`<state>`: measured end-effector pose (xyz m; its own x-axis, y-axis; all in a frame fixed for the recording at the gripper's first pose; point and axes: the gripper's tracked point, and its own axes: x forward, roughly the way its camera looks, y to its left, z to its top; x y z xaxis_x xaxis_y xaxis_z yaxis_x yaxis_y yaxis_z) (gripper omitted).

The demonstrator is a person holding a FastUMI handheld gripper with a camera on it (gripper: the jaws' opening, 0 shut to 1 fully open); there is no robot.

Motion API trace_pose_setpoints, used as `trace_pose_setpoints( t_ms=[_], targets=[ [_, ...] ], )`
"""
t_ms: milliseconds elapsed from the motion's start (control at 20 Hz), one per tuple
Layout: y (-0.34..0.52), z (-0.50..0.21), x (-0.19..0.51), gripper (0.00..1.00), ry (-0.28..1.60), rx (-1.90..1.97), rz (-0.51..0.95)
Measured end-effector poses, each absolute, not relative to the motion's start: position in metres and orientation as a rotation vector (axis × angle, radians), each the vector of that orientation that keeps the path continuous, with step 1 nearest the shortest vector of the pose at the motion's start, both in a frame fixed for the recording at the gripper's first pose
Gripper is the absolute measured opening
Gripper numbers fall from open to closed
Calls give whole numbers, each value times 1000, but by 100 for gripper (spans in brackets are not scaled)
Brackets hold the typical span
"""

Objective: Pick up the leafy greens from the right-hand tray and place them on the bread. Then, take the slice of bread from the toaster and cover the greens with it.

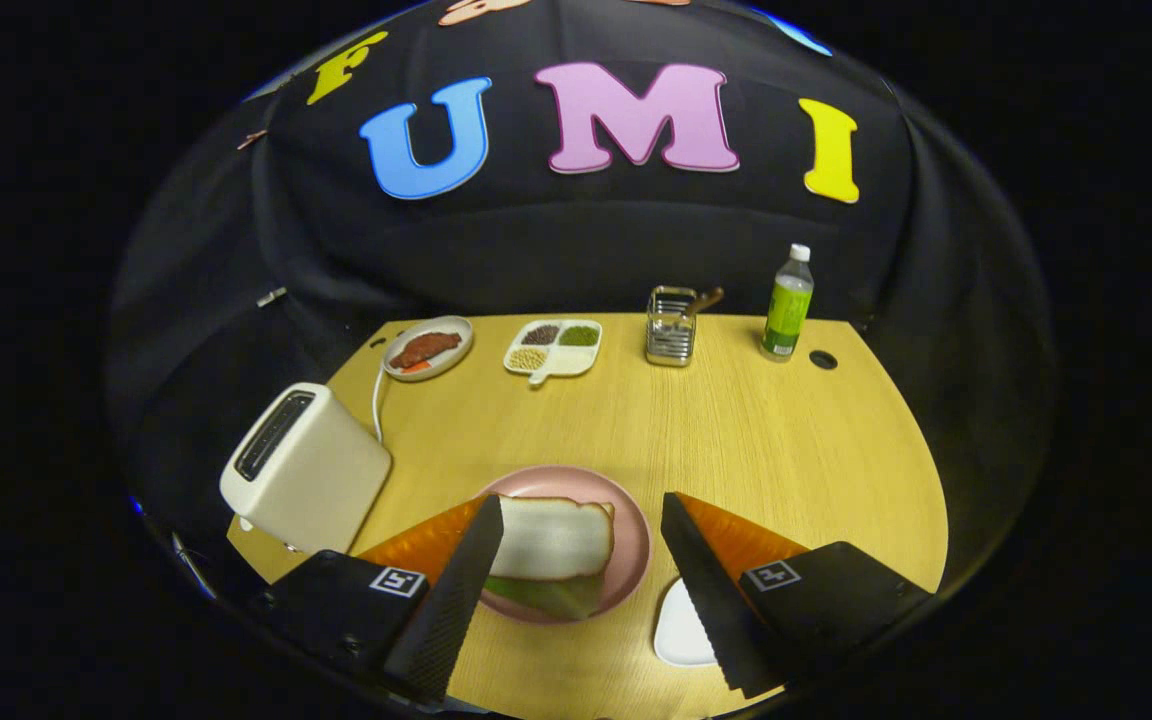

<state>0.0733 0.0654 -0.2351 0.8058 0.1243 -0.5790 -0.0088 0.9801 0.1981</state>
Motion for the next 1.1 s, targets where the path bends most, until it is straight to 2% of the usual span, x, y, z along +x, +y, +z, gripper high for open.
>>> trace_pose_setpoints(
  t_ms=[250, 600, 900, 1100],
  targets=[
    [71, -157, 61, 99, 496, 169, 134],
    [76, -93, 40, 99, 371, 102, 168],
    [76, -69, 15, 99, 281, 94, 142],
    [75, -77, -3, 99, 281, 116, 130]
  ],
)
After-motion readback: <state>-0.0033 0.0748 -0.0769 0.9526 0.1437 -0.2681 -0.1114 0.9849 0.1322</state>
